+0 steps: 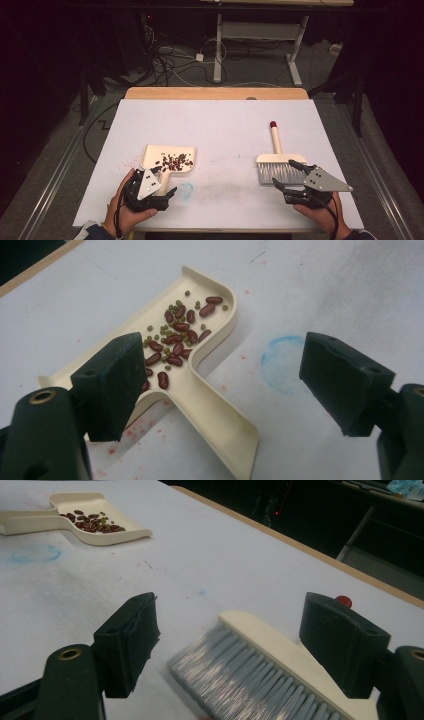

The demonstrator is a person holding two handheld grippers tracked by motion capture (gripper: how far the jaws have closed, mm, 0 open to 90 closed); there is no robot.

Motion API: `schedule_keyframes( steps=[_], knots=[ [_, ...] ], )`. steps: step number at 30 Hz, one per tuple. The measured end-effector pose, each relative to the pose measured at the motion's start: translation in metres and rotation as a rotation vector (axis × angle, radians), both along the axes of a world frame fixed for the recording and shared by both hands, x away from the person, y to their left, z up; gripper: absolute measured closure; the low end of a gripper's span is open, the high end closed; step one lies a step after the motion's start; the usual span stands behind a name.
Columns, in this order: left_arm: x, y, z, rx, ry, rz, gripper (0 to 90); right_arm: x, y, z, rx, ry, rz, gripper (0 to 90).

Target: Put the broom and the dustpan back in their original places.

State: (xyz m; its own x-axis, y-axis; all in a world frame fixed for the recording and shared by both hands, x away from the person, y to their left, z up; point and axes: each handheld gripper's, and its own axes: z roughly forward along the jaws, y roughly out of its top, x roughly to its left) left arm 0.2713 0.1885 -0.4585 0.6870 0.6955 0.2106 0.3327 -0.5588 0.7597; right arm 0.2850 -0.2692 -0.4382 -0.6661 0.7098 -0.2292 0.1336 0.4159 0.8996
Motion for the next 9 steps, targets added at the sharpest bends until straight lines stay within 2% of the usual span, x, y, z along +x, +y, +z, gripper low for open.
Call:
schedule_keyframes(
  steps=[9],
  knots=[
    [0.0033, -0.0028, -0.0001, 0.0, -0.01, 0.012, 18.6, -0.0001, 0.0004, 0.0014, -0.046, -0.023, 0.007, 24.0]
  ],
)
